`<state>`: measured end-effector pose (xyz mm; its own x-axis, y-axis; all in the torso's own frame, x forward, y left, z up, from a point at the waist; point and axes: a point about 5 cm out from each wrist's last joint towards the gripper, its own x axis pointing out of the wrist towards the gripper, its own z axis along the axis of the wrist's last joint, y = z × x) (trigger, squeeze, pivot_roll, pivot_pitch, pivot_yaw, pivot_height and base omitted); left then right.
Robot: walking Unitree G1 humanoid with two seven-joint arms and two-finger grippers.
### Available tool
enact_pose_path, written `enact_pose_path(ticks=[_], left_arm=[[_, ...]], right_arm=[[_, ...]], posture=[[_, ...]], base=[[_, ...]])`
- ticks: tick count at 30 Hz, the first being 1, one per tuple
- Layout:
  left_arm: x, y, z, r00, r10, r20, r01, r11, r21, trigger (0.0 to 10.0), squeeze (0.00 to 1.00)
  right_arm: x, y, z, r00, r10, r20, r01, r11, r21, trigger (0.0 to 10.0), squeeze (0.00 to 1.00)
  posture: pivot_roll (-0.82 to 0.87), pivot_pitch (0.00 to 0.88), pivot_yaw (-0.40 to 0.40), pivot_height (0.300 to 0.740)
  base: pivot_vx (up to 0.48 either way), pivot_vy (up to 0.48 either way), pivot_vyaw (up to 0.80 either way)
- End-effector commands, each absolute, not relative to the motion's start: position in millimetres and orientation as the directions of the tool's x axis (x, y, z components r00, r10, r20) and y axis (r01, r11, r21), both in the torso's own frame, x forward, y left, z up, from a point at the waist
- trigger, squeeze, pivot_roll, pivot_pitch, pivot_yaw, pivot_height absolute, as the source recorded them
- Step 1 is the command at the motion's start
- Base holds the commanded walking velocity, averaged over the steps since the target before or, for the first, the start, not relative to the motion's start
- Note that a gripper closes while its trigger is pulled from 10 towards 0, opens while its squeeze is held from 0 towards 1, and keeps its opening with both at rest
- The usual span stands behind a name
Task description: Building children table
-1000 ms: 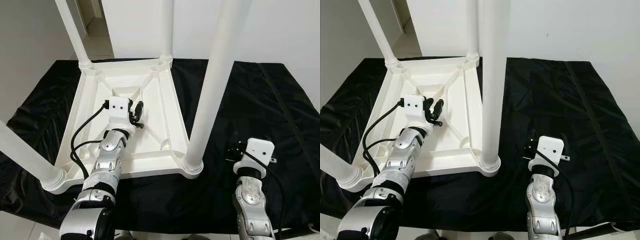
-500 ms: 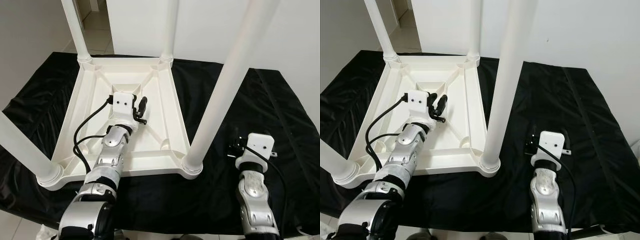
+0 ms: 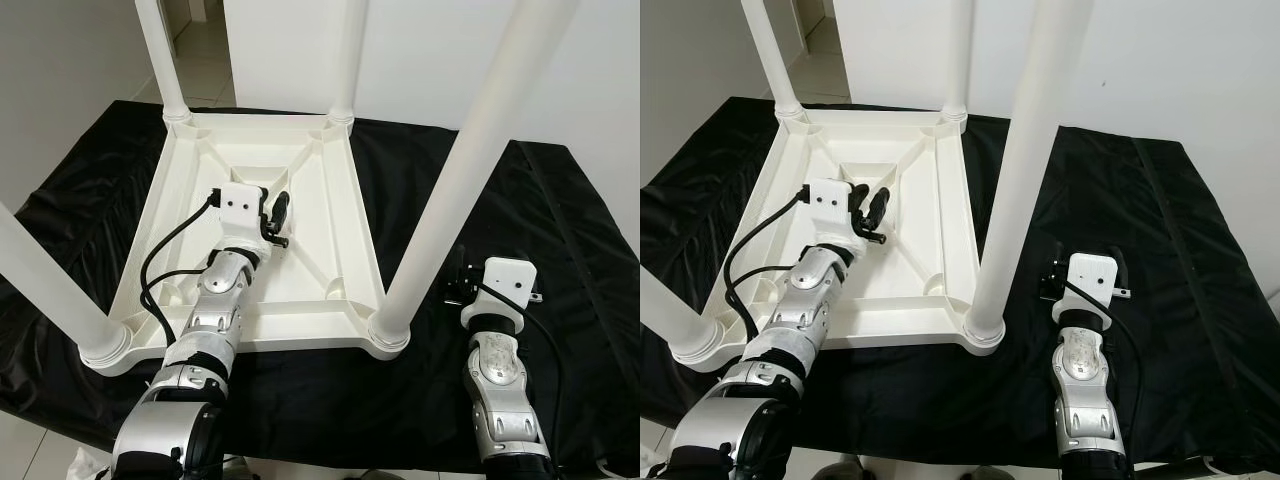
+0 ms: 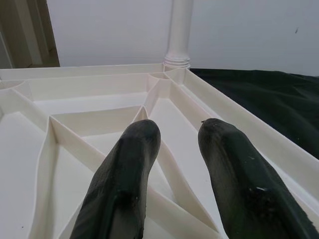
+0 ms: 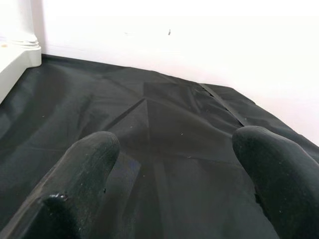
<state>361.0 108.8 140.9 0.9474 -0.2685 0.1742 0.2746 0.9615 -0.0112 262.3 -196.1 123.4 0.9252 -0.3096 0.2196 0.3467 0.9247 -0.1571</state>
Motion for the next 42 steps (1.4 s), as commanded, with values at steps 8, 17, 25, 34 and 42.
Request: enact_pose_path(ticks=[8, 17, 25, 34, 42], left_arm=[[358.9, 105.3, 135.6, 0.930, -0.337, 0.146, 0.340, 0.940, 0.005, 10.0, 0.00], [358.3, 113.1, 133.4, 0.935, -0.329, 0.135, 0.329, 0.944, 0.021, 10.0, 0.00], [355.1, 126.5, 130.7, 0.940, -0.318, 0.127, 0.316, 0.948, 0.040, 10.0, 0.00], [346.2, 134.8, 123.5, 0.941, -0.320, 0.108, 0.316, 0.947, 0.054, 10.0, 0.00], [343.1, 136.7, 120.6, 0.942, -0.321, 0.097, 0.317, 0.947, 0.054, 10.0, 0.00]], right_arm=[[253.7, -191.6, 117.0, 0.924, -0.318, 0.214, 0.353, 0.923, -0.152, 10.0, 0.00], [243.1, -193.7, 114.5, 0.906, -0.357, 0.225, 0.389, 0.914, -0.117, 10.0, 0.00], [220.5, -201.2, 108.9, 0.881, -0.419, 0.218, 0.447, 0.889, -0.099, 10.0, 0.00], [203.2, -191.8, 106.6, 0.874, -0.433, 0.219, 0.457, 0.887, -0.069, 10.0, 0.00], [199.8, -193.4, 107.6, 0.869, -0.443, 0.220, 0.466, 0.882, -0.067, 10.0, 0.00]], posture=[[-0.01, 0.000, 0.005, 0.740], [-0.01, 0.000, 0.006, 0.740], [-0.02, 0.000, 0.013, 0.740], [-0.03, 0.023, 0.019, 0.740], [-0.03, 0.032, 0.020, 0.740]], base=[[0.000, 0.000, 0.00], [0.000, 0.000, 0.00], [0.000, 0.000, 0.00], [0.000, 0.112, 0.00], [0.000, 0.134, 0.00]])
